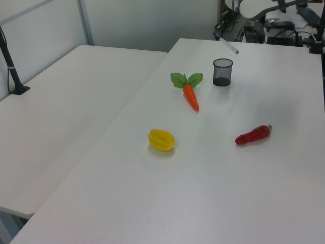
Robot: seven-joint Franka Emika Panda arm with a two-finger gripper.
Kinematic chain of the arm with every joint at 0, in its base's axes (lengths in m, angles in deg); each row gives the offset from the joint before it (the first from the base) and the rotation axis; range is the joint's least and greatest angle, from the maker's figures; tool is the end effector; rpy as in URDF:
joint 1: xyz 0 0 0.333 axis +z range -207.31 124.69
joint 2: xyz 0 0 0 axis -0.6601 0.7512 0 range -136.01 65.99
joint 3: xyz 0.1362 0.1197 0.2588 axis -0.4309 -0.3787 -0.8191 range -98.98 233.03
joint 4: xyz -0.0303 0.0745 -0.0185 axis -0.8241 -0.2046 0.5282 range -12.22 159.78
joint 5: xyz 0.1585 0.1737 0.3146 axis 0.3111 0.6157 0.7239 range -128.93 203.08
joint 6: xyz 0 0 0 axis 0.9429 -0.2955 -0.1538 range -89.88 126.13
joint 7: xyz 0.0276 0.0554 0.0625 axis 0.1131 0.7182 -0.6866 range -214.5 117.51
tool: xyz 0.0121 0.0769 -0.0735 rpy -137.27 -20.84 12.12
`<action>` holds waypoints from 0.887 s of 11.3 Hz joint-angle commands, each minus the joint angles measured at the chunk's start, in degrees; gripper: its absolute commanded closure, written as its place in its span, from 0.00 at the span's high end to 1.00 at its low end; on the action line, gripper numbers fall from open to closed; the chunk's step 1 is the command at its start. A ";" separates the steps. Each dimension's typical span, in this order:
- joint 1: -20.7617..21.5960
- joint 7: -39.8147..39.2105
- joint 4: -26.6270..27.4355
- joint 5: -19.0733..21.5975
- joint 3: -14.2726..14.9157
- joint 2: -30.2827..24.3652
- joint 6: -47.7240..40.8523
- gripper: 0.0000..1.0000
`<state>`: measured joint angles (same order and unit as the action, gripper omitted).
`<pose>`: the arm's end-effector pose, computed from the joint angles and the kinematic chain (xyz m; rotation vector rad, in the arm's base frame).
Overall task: Place marker
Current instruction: 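Carry the marker over to the black mesh pen cup, then lower the marker into the pen cup and open the gripper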
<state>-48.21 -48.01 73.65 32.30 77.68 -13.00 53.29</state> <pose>0.6839 -0.1951 0.4843 2.8210 -0.3266 0.7399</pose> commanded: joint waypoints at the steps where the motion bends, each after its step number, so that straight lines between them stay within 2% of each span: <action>1: 0.14 -0.04 3.12 0.21 0.07 0.84 9.50 0.13; 5: 0.57 -0.04 3.65 0.21 -0.02 3.57 11.99 0.13; 10: 0.93 -0.04 3.65 0.29 -0.20 4.45 11.99 0.14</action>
<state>-47.79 -48.00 76.13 32.30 77.42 -8.08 63.62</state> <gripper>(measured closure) 0.828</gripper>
